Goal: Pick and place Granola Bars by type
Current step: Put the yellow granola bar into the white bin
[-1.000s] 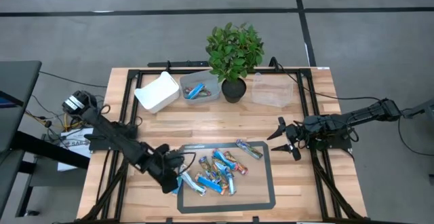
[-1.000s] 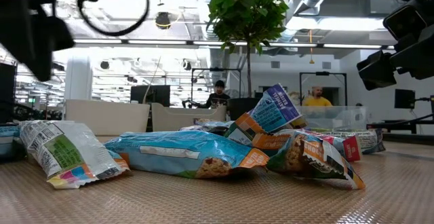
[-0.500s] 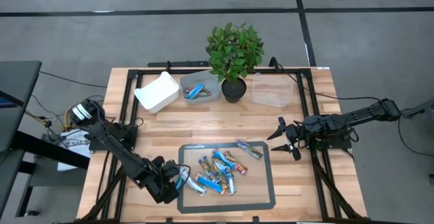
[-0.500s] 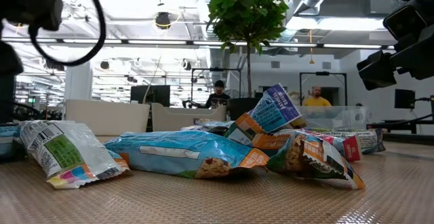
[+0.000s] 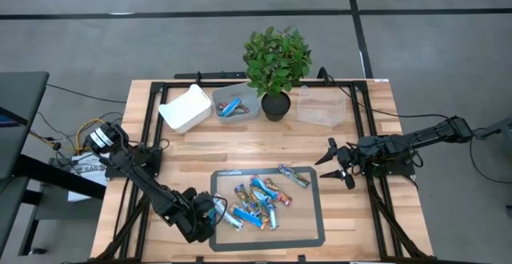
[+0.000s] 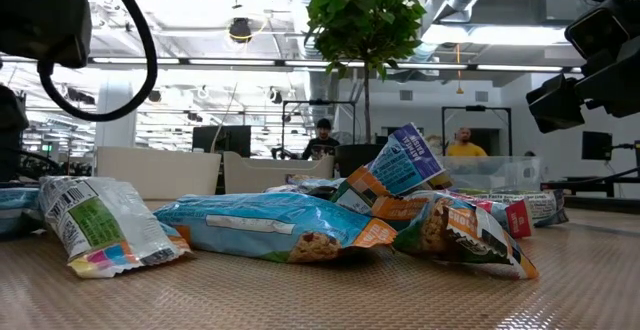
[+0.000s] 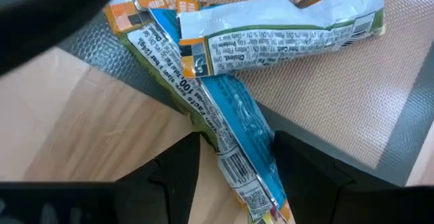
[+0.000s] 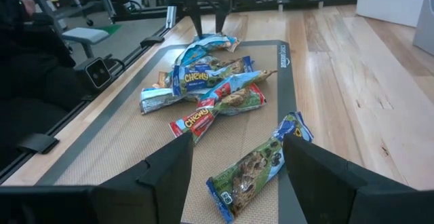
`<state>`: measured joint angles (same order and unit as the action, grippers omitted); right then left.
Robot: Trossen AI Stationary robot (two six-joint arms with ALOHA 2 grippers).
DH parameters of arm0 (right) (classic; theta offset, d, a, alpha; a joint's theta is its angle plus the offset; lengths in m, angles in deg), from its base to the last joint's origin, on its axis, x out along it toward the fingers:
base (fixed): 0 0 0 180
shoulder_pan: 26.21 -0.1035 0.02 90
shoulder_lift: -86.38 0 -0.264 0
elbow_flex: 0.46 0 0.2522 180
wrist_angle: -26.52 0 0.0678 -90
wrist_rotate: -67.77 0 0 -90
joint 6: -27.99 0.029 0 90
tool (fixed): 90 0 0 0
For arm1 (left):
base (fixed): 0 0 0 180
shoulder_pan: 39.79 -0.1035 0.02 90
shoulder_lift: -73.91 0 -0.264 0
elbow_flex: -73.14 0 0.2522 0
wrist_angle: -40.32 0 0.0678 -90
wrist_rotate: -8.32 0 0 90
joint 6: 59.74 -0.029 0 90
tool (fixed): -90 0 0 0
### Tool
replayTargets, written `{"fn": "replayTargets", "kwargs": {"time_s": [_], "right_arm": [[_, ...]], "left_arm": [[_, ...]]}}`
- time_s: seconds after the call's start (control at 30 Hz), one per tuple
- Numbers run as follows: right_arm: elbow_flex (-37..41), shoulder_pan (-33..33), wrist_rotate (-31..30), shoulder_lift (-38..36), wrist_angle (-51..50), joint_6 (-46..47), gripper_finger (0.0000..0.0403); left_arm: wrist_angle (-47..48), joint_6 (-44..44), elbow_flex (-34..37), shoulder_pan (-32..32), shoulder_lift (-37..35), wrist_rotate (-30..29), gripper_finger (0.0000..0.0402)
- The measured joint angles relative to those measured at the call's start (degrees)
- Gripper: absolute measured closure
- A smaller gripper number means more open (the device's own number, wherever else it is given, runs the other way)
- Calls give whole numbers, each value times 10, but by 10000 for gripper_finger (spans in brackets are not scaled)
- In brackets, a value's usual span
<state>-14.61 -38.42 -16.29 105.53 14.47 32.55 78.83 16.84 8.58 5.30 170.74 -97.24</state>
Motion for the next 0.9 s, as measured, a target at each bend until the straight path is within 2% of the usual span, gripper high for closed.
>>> {"fn": "replayTargets", "kwargs": {"time_s": [0.37, 0.73, 0.9], "right_arm": [[0, 0, 0, 0, 0, 0, 182], [0, 0, 0, 0, 0, 0, 182], [0, 0, 0, 0, 0, 0, 182]], "left_arm": [[-16, -7, -2, -2, 24, 2, 226], [-13, -40, 0, -4, 19, 9, 339], [3, -78, 1, -15, -11, 35, 362]]}}
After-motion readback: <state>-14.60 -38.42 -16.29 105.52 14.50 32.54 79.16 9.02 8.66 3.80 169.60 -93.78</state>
